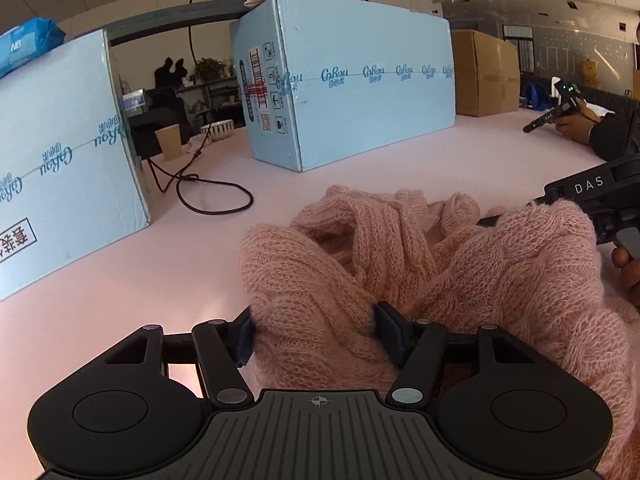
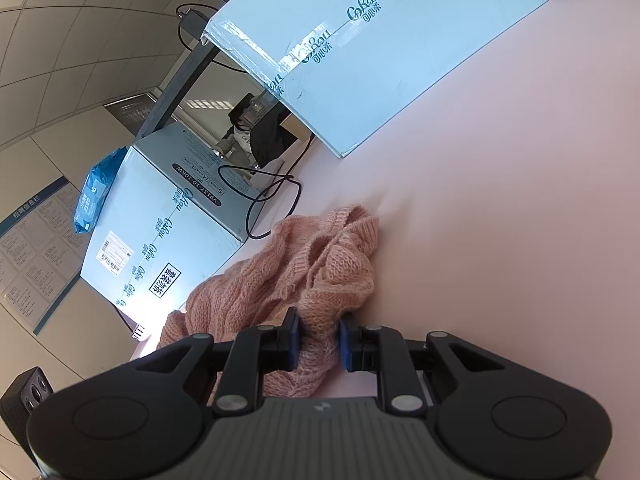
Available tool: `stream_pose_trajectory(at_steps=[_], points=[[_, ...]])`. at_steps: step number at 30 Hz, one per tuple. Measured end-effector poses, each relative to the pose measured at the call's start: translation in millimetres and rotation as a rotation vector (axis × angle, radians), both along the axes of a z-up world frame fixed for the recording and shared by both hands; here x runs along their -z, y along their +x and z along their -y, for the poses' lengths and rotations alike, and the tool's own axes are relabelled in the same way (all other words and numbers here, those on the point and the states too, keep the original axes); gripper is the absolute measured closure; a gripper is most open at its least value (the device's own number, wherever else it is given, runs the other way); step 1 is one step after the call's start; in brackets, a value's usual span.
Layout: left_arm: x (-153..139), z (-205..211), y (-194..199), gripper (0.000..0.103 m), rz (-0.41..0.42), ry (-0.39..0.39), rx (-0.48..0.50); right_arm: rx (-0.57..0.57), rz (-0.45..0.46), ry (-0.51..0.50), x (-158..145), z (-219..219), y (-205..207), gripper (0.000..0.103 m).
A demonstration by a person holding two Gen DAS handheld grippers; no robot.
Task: Fold clothes
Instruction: 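Grasp the sweater with the left gripper while the right gripper holds it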
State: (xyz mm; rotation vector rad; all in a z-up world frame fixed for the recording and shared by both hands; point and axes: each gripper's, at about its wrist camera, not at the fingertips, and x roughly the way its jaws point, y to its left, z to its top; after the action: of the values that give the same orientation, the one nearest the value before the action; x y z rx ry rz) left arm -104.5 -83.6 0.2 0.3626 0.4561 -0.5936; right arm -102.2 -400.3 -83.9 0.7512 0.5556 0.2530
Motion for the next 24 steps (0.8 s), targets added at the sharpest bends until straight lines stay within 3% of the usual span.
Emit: stream_pose_trajectory(at_steps=[2, 6, 8, 10, 12, 17, 22, 24], points=[[-2, -3, 0, 0.045, -0.016, -0.018, 0.027, -0.001, -0.009, -0.018, -2, -2, 1, 0.083], [-1, -22, 26, 0.045, -0.178, -0.156, 0.013, -0.033, -0.016, -0.030, -6, -2, 4, 0.079], [-1, -25, 32, 0.050, -0.210, -0.172, 0.006, -0.049, -0.020, -0.043, -8, -1, 5, 0.080], [-5, -22, 31, 0.061, -0.197, -0.150, 0.006, -0.060, -0.023, -0.072, -12, -1, 8, 0.085], [-10, -18, 30, 0.082, -0.182, -0.129, -0.001, -0.066, -0.022, -0.099, -15, -2, 10, 0.088], [-21, -11, 17, 0.089, -0.038, -0.130, -0.062, -0.031, 0.020, -0.203, -34, -5, 13, 0.092], [-39, -13, -4, 0.090, 0.031, -0.282, -0.088, 0.051, 0.174, -0.391, -76, -9, 6, 0.093], [-50, -8, -21, 0.090, 0.078, -0.322, -0.063, 0.102, 0.260, -0.523, -104, -16, 4, 0.093]])
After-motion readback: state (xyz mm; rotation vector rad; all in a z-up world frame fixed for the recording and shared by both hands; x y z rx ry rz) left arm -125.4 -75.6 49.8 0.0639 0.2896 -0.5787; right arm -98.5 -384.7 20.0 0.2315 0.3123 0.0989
